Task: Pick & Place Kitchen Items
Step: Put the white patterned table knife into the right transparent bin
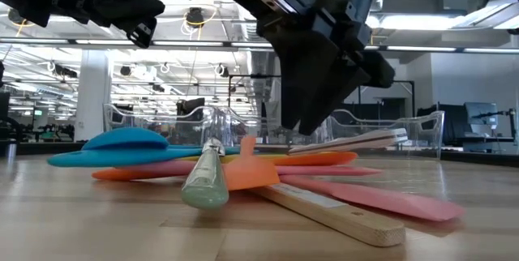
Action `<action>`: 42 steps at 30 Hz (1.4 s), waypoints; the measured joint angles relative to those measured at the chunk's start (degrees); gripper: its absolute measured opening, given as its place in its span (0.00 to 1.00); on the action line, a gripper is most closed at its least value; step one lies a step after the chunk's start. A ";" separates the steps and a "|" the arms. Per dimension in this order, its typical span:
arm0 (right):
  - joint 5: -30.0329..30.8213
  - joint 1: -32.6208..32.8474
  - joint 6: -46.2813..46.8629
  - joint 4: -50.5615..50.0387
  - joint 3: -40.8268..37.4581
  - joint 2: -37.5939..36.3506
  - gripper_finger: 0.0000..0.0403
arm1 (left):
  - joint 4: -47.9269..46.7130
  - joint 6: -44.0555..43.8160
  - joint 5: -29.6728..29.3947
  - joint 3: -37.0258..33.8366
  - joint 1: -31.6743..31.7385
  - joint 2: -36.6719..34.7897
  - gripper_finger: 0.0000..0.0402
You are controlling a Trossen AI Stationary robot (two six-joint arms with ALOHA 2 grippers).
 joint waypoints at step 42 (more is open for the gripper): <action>-1.85 -0.29 -1.51 -2.76 0.00 2.78 0.09 | -0.43 0.01 0.00 0.04 0.02 -0.02 0.02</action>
